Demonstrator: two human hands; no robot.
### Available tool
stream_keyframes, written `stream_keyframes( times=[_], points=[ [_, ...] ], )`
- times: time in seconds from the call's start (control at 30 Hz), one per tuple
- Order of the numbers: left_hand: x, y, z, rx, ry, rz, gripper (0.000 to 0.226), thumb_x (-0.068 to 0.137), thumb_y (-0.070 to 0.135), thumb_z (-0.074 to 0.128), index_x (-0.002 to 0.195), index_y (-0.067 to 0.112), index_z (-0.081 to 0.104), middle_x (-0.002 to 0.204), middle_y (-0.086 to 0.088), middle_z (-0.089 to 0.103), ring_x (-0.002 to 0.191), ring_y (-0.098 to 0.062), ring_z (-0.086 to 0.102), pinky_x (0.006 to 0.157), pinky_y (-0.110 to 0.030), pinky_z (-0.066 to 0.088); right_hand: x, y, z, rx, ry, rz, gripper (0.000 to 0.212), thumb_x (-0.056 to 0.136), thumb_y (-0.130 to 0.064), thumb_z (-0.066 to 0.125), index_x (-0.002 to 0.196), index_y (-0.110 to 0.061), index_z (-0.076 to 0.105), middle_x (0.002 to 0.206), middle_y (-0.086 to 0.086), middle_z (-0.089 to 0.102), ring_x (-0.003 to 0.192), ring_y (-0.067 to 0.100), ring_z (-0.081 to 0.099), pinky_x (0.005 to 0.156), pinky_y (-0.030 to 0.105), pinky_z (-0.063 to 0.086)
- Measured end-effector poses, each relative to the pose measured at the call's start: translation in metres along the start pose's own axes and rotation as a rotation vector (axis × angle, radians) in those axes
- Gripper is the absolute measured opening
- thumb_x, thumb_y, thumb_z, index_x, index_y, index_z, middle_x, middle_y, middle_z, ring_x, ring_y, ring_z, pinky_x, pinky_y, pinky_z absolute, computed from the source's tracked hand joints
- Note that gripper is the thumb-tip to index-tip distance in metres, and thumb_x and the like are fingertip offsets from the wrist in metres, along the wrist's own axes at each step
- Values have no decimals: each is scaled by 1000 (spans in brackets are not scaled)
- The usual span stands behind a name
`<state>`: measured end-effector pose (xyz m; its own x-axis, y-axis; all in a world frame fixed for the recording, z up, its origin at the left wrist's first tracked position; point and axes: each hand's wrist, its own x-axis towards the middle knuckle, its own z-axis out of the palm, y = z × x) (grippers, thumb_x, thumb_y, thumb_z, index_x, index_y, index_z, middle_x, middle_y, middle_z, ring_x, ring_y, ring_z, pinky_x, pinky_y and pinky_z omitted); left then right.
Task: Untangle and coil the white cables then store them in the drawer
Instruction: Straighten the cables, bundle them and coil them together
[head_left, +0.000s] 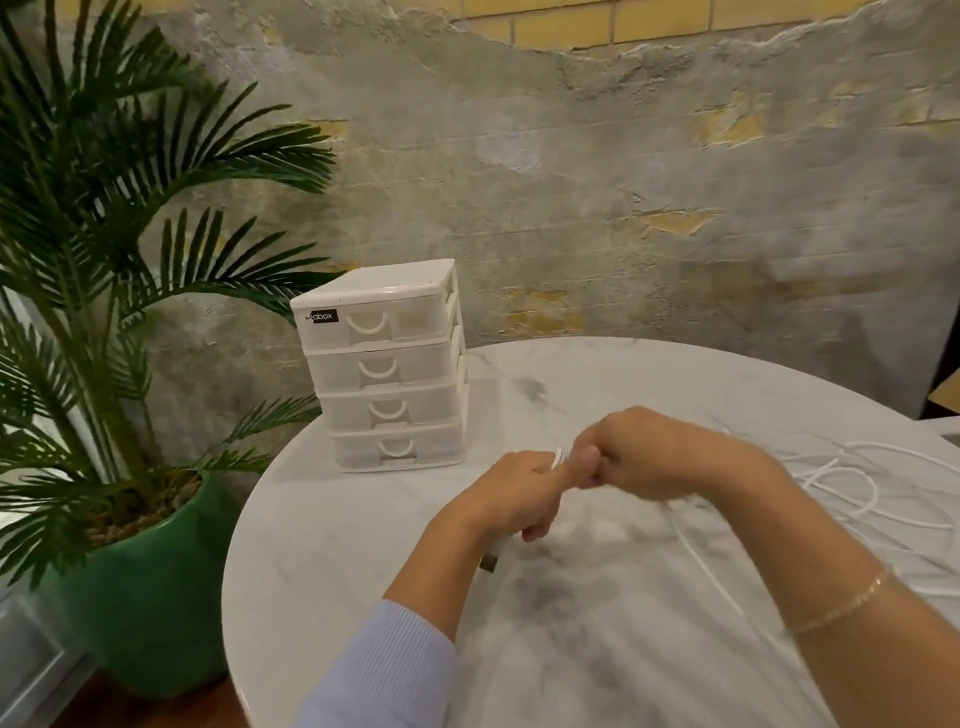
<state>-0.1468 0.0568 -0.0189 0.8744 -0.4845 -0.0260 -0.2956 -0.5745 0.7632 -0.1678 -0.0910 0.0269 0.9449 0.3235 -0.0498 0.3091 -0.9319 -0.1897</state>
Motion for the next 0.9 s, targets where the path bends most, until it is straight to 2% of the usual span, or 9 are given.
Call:
stream_keyframes(
  times=[0.13, 0.27, 0.4, 0.5, 0.57, 0.63, 0.73, 0.8, 0.9],
  points=[
    [5, -11, -7, -52, 45, 7, 37, 91, 53, 47, 82, 18, 56, 46, 7, 41, 40, -8, 36, 45, -17, 33, 18, 3, -29, -143, -58, -41, 25, 96, -30, 49, 115, -20, 62, 112, -1, 64, 94, 15, 51, 85, 29, 40],
    [8, -18, -12, -128, 85, 31, 43, 92, 52, 41, 72, 19, 59, 40, 9, 38, 39, -9, 35, 48, -22, 32, 40, 9, -37, -245, -36, -19, 20, 93, -29, 55, 106, -17, 64, 93, -1, 59, 87, 16, 49, 76, 28, 39],
    [6, -25, -17, -194, 116, 25, 49, 87, 58, 40, 61, 17, 35, 40, 11, 30, 35, -9, 25, 43, -20, 24, 48, 30, -49, -494, 198, 102, 20, 93, -20, 50, 106, -23, 64, 94, 1, 64, 85, 22, 56, 73, 28, 43],
    [4, -29, -20, -268, 122, 55, 51, 76, 66, 42, 57, 19, 32, 47, 8, 28, 36, -9, 24, 41, -19, 23, 47, 64, -67, -732, 510, 196, 22, 92, -16, 45, 101, -20, 64, 96, 5, 70, 91, 22, 65, 92, 33, 36],
    [2, -28, -22, -346, 100, 81, 50, 74, 64, 41, 57, 20, 27, 49, 9, 23, 36, -8, 21, 39, -17, 21, 45, 86, -83, -655, 820, 213, 16, 90, -12, 52, 92, -8, 68, 87, 17, 71, 84, 32, 64, 94, 40, 31],
    [-1, -25, -24, -431, 66, 103, 46, 77, 61, 35, 59, 20, 23, 47, 12, 18, 36, -6, 16, 37, -15, 17, 44, 93, -89, -577, 920, 285, 16, 91, -12, 55, 92, -2, 67, 90, 23, 69, 89, 36, 59, 93, 41, 30],
    [-6, -24, -27, -568, 68, 86, 50, 85, 61, 19, 60, 18, 24, 41, 13, 18, 35, -5, 13, 36, -15, 15, 49, 85, -73, -653, 466, 422, 22, 93, -28, 54, 108, -14, 63, 109, 11, 66, 107, 28, 55, 95, 36, 32],
    [-9, -24, -29, -618, 98, 60, 53, 89, 59, 14, 59, 17, 26, 40, 10, 17, 35, -6, 13, 35, -16, 15, 50, 76, -57, -566, 62, 512, 52, 80, -46, 68, 123, -20, 54, 126, 5, 58, 119, 28, 50, 99, 40, 35],
    [-9, -24, -29, -690, 88, 37, 54, 89, 61, 19, 59, 16, 27, 40, 8, 17, 34, -7, 14, 35, -17, 15, 50, 54, -42, -438, -146, 519, 96, 66, -46, 80, 143, -19, 30, 143, 7, 41, 131, 32, 37, 106, 45, 36]
  ],
)
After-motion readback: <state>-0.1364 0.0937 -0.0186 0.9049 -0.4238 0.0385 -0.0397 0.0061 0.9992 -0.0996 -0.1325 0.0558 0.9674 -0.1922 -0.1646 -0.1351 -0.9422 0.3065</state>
